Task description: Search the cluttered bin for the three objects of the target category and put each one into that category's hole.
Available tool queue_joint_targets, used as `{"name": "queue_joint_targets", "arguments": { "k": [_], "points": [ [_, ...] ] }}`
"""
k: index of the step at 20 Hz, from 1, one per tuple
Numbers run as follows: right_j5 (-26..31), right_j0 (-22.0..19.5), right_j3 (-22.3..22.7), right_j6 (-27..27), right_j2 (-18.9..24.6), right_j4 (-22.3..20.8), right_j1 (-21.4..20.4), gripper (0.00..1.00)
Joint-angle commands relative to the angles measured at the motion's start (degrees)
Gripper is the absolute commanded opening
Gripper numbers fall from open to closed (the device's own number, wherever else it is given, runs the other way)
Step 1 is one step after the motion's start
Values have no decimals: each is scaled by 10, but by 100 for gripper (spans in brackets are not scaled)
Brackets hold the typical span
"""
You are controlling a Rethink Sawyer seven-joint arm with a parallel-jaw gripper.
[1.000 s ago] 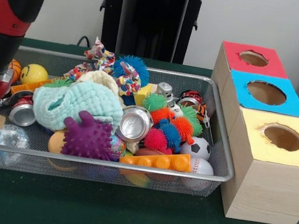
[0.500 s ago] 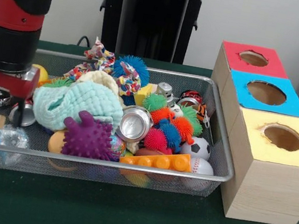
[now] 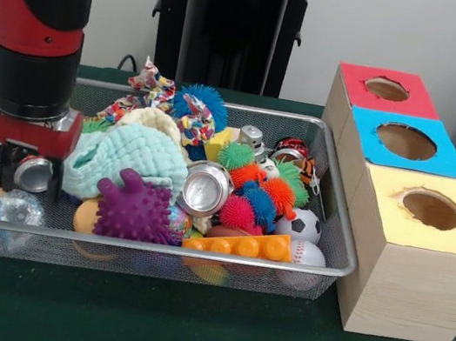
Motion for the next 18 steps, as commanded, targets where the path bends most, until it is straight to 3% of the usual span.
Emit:
{"name": "queue_joint_targets", "arguments": {
  "k": [1, 9, 18],
  "points": [
    [-57, -20, 42, 70, -12, 7, 52, 100],
    [-96, -21, 27, 87, -30, 16, 88, 100],
    [-74, -3, 21, 64, -45, 34, 96, 100]
  ]
}}
